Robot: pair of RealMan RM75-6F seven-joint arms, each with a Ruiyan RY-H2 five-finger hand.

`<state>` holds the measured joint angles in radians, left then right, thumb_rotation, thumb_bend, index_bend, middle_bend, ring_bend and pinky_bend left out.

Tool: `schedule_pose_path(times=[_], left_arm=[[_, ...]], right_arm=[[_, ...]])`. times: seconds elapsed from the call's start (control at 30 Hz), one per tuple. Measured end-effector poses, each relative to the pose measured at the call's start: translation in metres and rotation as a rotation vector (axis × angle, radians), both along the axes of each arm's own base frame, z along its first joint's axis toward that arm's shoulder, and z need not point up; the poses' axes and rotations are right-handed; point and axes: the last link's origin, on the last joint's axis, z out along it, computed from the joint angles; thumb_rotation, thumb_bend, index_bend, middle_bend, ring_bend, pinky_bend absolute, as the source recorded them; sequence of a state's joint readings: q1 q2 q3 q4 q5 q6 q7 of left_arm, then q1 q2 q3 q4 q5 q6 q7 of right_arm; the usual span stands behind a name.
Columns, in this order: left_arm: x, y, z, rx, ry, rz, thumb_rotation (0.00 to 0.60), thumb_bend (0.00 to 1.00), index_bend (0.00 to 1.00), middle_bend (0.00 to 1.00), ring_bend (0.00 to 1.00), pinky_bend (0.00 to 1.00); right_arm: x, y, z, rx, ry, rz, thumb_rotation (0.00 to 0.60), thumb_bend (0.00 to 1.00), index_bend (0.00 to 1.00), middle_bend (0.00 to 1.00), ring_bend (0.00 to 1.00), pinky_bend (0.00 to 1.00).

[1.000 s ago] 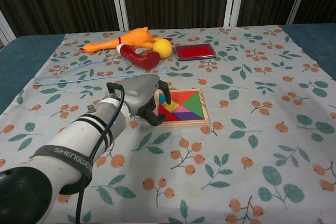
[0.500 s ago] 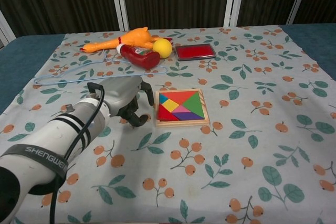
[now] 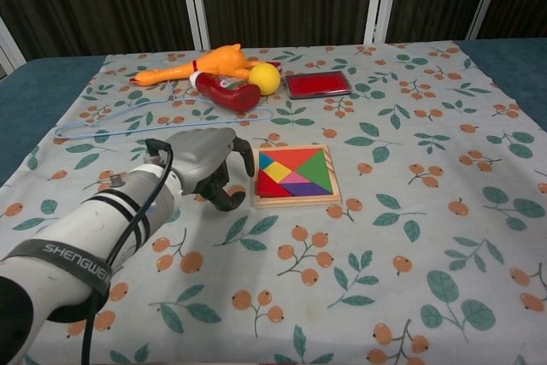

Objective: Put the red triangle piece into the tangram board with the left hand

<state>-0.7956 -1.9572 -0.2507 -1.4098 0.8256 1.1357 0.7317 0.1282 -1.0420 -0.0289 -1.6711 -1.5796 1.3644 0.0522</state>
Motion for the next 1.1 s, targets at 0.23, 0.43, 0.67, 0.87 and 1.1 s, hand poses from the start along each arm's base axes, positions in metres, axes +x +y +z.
schedule_pose_path(times=[0.23, 0.43, 0.67, 0.87, 1.1], left_arm=[[0.003, -0.002, -0.004, -0.01, -0.002, -0.009, 0.6, 0.38, 0.39, 1.0, 1.0, 1.0], [0.006, -0.004, -0.007, -0.018, -0.005, -0.014, 0.6, 0.38, 0.39, 1.0, 1.0, 1.0], [0.008, -0.004, -0.008, -0.014, -0.008, -0.02, 0.6, 0.38, 0.39, 1.0, 1.0, 1.0], [0.011, -0.006, 0.005, 0.013, -0.029, -0.056, 0.6, 0.38, 0.36, 1.0, 1.0, 1.0], [-0.016, -0.014, 0.057, 0.043, -0.102, -0.102, 0.6, 0.37, 0.08, 0.13, 0.07, 0.2]], right_arm=[[0.0, 0.0, 0.0, 0.0, 0.0, 0.0, 0.6, 0.15, 0.0, 0.0, 0.0, 0.0], [0.0, 0.0, 0.0, 0.0, -0.001, 0.0, 0.6, 0.15, 0.0, 0.0, 0.0, 0.0], [0.0, 0.0, 0.001, -0.001, -0.004, 0.002, 0.6, 0.15, 0.0, 0.0, 0.0, 0.0], [0.0, 0.001, 0.001, 0.002, 0.0, 0.004, 0.6, 0.15, 0.0, 0.0, 0.0, 0.0], [0.001, 0.005, 0.002, 0.01, 0.018, -0.001, 0.6, 0.15, 0.0, 0.0, 0.0, 0.0]])
